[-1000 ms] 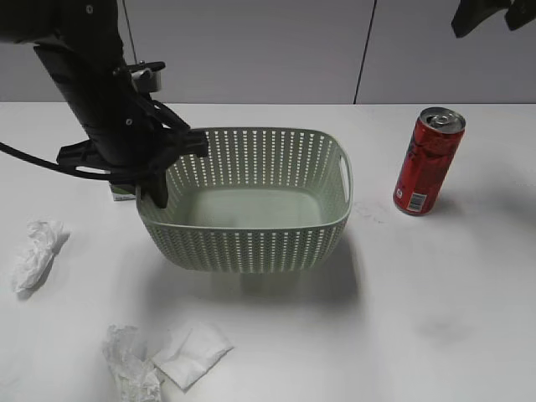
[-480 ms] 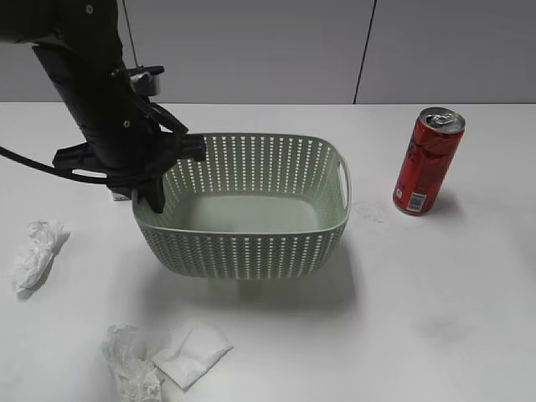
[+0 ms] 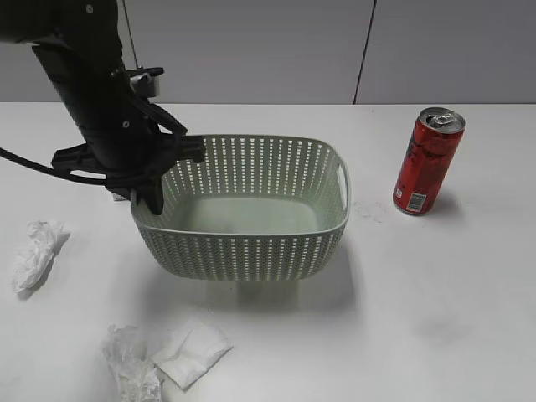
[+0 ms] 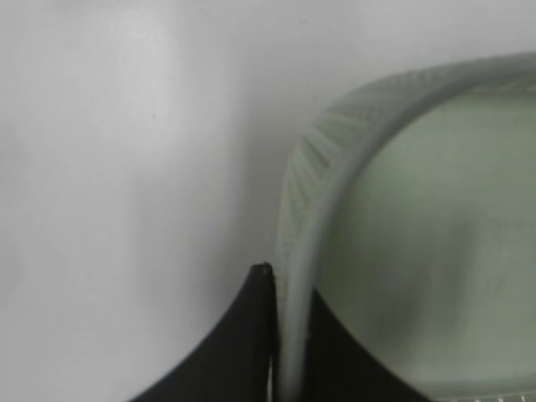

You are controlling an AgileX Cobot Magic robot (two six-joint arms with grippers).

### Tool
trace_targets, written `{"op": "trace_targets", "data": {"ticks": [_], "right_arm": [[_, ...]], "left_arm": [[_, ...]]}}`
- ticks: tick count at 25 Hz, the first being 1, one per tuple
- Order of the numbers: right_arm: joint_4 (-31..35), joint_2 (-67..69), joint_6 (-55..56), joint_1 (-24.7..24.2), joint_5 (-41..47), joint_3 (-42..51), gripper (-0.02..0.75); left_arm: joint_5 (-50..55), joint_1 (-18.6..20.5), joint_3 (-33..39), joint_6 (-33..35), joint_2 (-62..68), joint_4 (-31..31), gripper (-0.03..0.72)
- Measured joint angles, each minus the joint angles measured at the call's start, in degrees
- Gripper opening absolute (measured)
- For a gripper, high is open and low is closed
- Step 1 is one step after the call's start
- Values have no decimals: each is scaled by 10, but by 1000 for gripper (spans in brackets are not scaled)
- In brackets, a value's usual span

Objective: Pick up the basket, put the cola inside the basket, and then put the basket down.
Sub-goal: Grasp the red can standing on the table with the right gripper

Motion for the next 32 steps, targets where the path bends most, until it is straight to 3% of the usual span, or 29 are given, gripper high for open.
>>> {"op": "trace_targets", "data": {"ticks": [7, 17, 32], "right_arm": [[-1, -192, 0, 0, -50, 163, 592], [-1, -400, -15, 0, -52, 277, 592], [-4, -415, -25, 0, -90, 315, 592]], "left_arm": [[6, 0, 0, 0, 0, 0, -2], [19, 0, 0, 0, 0, -8, -2], [20, 0, 0, 0, -1, -26, -2]]}}
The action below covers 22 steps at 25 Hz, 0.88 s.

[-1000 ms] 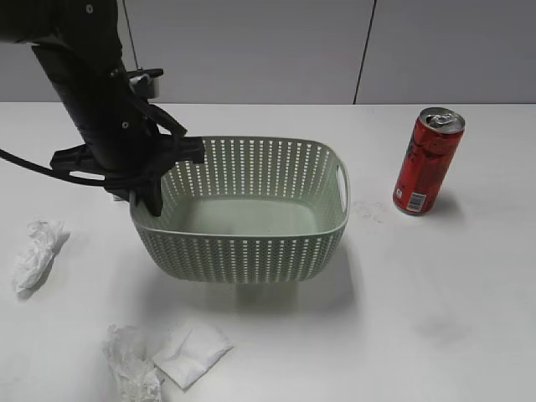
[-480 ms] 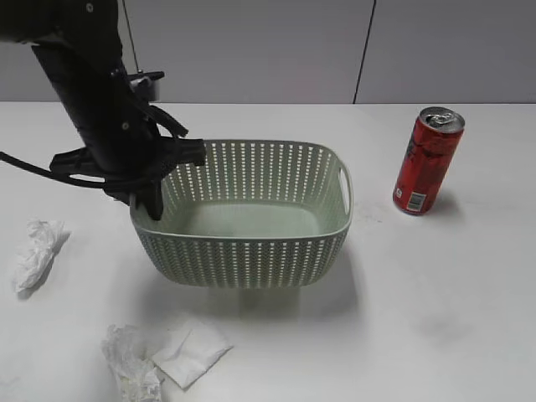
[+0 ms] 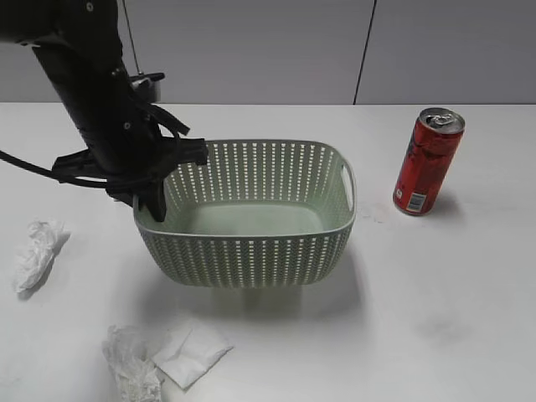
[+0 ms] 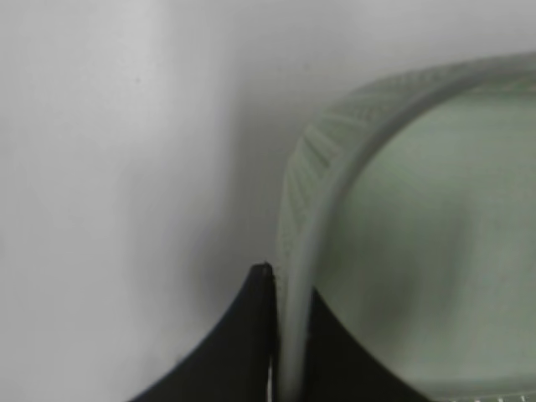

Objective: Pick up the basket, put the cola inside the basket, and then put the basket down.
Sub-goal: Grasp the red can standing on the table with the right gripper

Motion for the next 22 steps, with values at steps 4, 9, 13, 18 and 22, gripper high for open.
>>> {"op": "trace_targets", "data": {"ticks": [4, 9, 13, 18, 22], "right_arm": [[3, 0, -1, 0, -7, 0, 592], [20, -1, -9, 0, -94, -27, 592], [22, 45, -10, 0, -178, -66, 592], [23, 205, -12, 0, -220, -137, 592], [59, 352, -23, 0, -205, -223, 623]], "left_arm": [[-3, 0, 0, 0, 0, 1, -2], [-8, 0, 0, 0, 0, 2, -2], [-14, 0, 0, 0, 0, 2, -2], [-20, 0, 0, 0, 0, 2, -2], [-22, 0, 0, 1, 0, 2, -2]]}}
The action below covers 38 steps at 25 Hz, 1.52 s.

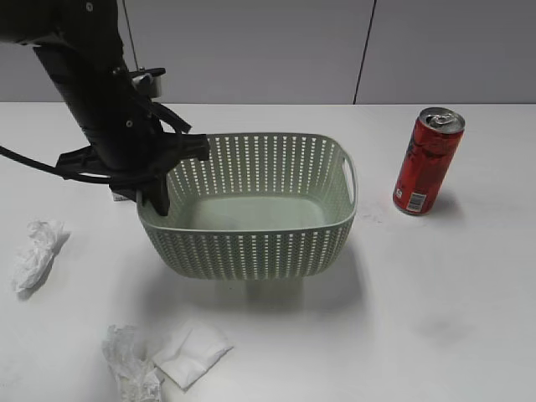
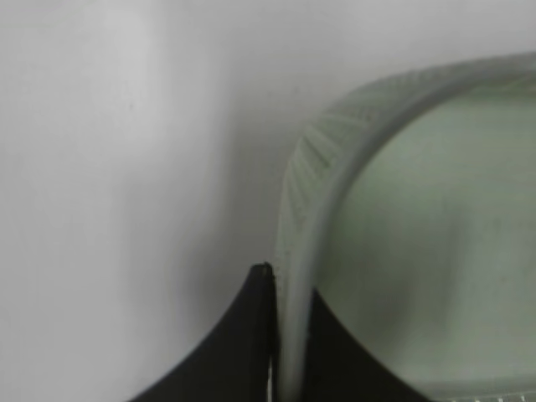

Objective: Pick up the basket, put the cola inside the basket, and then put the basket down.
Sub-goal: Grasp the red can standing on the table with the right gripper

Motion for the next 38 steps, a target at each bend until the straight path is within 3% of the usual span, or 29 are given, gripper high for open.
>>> {"op": "trace_targets", "data": {"ticks": [8, 13, 17, 23, 38], "right_arm": [[86, 309, -68, 12, 104, -211, 659], [75, 472, -50, 49, 172, -333, 658], [28, 571, -12, 58, 188, -391, 658], [-78, 652, 49, 59, 191, -407, 655], [-99, 744, 87, 59, 158, -408, 648]], "left_arm": [[-11, 0, 0, 1, 0, 1, -2], [-17, 0, 0, 1, 0, 5, -2], [-19, 0, 0, 1, 0, 5, -2], [-24, 0, 0, 1, 0, 6, -2], [-41, 0, 0, 1, 0, 16, -2]]}}
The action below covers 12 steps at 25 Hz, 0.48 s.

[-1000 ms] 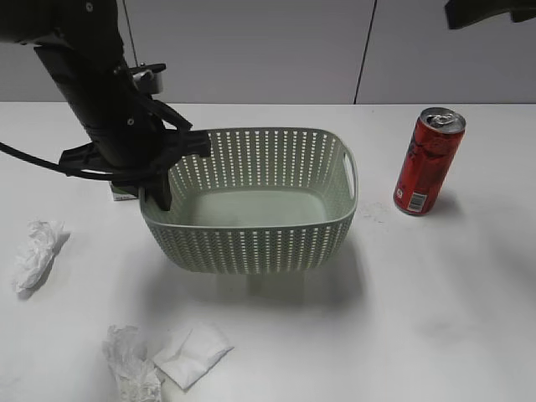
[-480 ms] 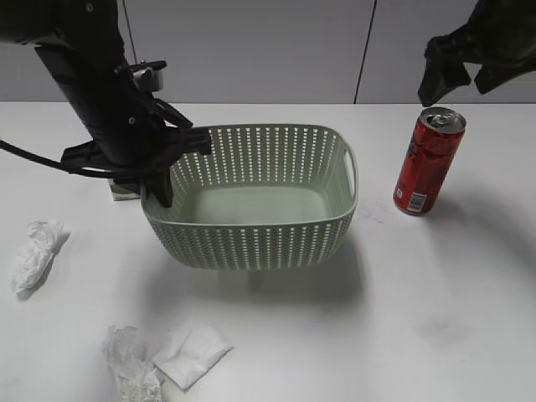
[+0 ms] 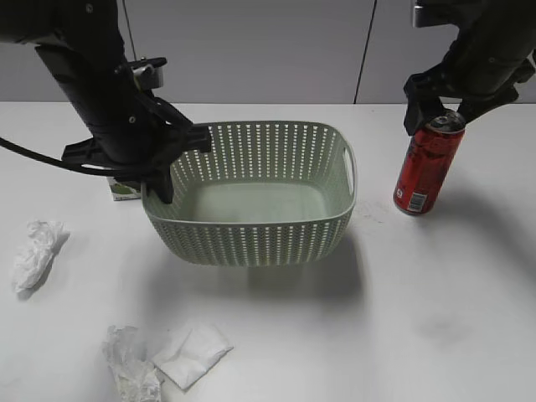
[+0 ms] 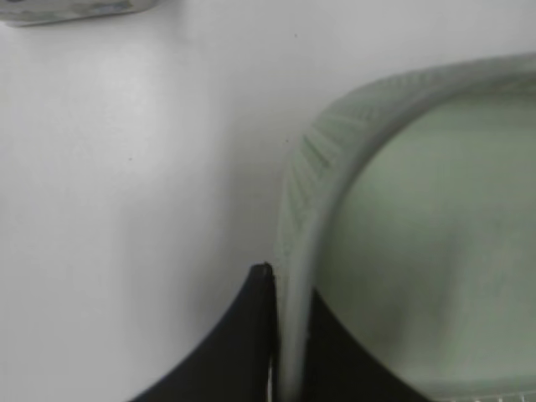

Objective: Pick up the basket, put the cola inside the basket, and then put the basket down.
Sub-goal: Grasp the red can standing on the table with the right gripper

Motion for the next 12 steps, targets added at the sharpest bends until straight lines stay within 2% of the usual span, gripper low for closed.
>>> {"op": "trace_targets", "data": {"ticks": [8, 12], "right_arm": [[0, 32, 3, 0, 0, -1, 631], [0, 38, 4, 0, 0, -1, 568]], "left_arm": [[-4, 0, 0, 0, 0, 1, -2], [-4, 0, 0, 0, 0, 2, -2]]}}
